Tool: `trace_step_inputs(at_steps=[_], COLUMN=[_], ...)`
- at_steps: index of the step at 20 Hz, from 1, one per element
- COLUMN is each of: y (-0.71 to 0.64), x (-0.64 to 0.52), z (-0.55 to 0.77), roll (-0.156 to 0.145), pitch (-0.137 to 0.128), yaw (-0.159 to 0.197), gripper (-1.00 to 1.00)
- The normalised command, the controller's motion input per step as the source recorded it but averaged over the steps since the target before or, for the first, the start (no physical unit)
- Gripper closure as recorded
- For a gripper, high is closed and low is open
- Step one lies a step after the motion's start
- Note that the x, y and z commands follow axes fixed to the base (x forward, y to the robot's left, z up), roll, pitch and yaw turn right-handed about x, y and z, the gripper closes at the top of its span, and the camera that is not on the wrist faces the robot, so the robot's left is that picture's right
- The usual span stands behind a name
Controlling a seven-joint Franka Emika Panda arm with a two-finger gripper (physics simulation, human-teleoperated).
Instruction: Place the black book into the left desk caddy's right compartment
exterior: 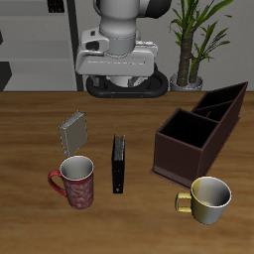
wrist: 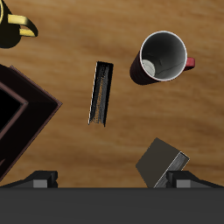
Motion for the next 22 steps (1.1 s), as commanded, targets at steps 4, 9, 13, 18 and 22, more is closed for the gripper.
trace_step_inputs(at_steps=[4, 9, 13, 18, 22], y=[-0.15, -0.27, -0.10, -0.01, 0.09], x=[0.27, 0.23, 0.11, 0.09, 0.12], z=[0.10, -0.10, -0.33, -0.35, -0.48], roll=[-0.009, -0.013, 0.014, 0.004, 0.029], pitch=[-0.049, -0.029, -0.001, -0.007, 0.031], yaw=[0.020, 0.005, -0.013, -0.007, -0.007], gripper=[-1.00, -1.00, -1.00, -1.00, -1.00])
